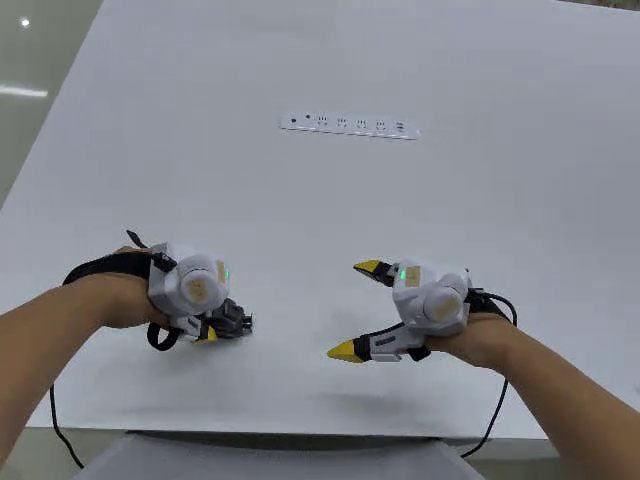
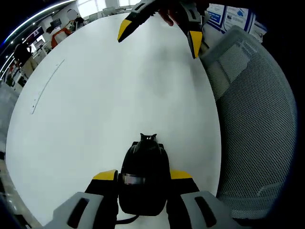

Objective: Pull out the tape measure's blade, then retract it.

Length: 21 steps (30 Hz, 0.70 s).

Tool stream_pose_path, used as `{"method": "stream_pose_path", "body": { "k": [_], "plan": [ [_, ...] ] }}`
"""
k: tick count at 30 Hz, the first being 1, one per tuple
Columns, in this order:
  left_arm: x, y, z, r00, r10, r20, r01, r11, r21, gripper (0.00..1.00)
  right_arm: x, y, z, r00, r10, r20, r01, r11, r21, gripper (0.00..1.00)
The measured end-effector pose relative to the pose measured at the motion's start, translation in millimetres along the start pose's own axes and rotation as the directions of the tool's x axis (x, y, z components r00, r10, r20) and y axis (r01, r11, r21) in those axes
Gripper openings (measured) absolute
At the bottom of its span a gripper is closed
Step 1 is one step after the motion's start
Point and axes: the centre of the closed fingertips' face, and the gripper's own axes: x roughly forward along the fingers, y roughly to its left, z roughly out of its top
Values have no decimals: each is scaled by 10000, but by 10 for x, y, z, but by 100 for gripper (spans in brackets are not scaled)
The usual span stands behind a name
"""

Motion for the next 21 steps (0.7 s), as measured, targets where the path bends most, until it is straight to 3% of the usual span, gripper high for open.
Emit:
{"method": "stream_pose_path", "body": {
  "k": [5,11,17,21],
  "plan": [
    [-12,4,-10,9999,-20,107,18,9998,179,35,272,96,40,9974,566,-446,-579,9979,-276,79],
    [2,9,-8,9996,-49,267,46,9999,136,35,505,195,140,9929,1070,-517,-1080,9940,-170,77],
    [10,10,-7,9991,-60,417,51,9998,213,34,754,233,179,9894,1276,-690,-1287,9916,-115,70],
    [14,13,-3,9991,-93,419,84,9997,211,34,914,305,129,9818,1516,-1147,-1515,9884,98,65]
  ]
}}
